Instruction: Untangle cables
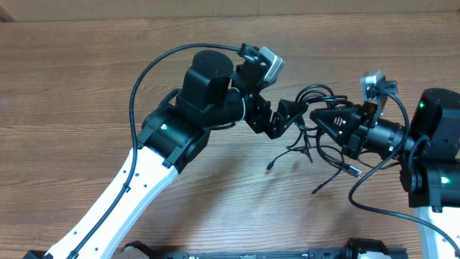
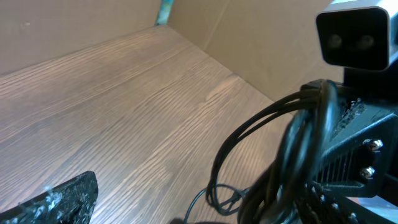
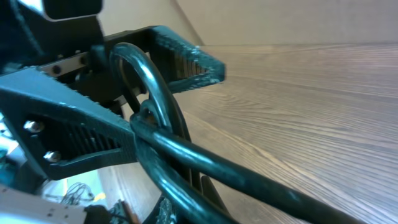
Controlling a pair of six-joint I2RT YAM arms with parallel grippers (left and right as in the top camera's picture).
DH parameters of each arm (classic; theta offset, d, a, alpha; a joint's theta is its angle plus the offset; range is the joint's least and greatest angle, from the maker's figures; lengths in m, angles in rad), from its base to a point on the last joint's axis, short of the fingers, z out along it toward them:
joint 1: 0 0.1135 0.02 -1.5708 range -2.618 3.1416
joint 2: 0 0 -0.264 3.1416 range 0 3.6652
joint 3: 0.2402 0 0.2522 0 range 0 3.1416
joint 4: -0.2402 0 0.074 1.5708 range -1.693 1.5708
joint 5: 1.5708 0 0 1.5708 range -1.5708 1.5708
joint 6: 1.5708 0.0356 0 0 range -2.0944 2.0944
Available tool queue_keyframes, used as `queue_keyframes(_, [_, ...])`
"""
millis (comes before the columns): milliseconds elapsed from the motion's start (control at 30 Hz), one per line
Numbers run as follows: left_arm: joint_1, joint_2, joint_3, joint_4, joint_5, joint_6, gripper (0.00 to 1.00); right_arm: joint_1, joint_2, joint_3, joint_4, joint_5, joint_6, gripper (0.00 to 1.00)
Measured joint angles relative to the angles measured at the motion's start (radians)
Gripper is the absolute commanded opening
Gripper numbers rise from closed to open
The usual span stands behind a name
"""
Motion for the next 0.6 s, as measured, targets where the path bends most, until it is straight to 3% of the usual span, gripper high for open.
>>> queue_keyframes(33, [0.0, 0.0, 0.0, 0.007, 0.016, 0.0, 1.0, 0.0, 0.0, 0.0, 0.001, -0.024, -0.004, 0.04])
queue_keyframes(67, [0.0, 0.0, 0.0, 0.015, 0.027, 0.0, 0.91, 0.0, 0.0, 0.0, 0.0, -0.037, -0.008, 0.04])
queue_keyframes(200, [0.0, 0.0, 0.0, 0.047, 0.078, 0.004, 0.42, 0.0, 0.0, 0.0, -0.007, -0.048, -0.011, 0.04])
queue_keyframes(233, [0.0, 0.0, 0.0, 0.048, 0.085, 0.006, 0.37, 0.0, 0.0, 0.0, -0.008, -0.048, -0.011, 0.04])
queue_keyframes(267, [0.0, 0.0, 0.0, 0.049, 0.093, 0.004, 0.49, 0.0, 0.0, 0.0, -0.008, -0.048, -0.011, 0.04])
queue_keyframes(333, [-0.007, 0.0, 0.0, 0.053, 0.097, 0.005, 0.62, 0.0, 0.0, 0.0, -0.008, -0.061, -0.013, 0.04])
queue_keyframes(433, [-0.029, 0.0, 0.0, 0.057, 0.096, 0.008, 0.6, -0.001, 0.0, 0.0, -0.007, -0.082, -0.017, 0.04])
queue_keyframes(500, [-0.04, 0.0, 0.0, 0.064, 0.097, 0.008, 0.4, -0.001, 0.0, 0.0, -0.008, -0.096, -0.018, 0.04])
queue_keyframes(567, [-0.045, 0.0, 0.0, 0.069, 0.097, 0.012, 0.04, -0.001, 0.0, 0.0, -0.007, -0.099, -0.018, 0.04])
queue_keyframes(600, [-0.047, 0.0, 0.0, 0.072, 0.105, 0.011, 0.04, -0.001, 0.0, 0.0, -0.007, -0.097, -0.018, 0.04])
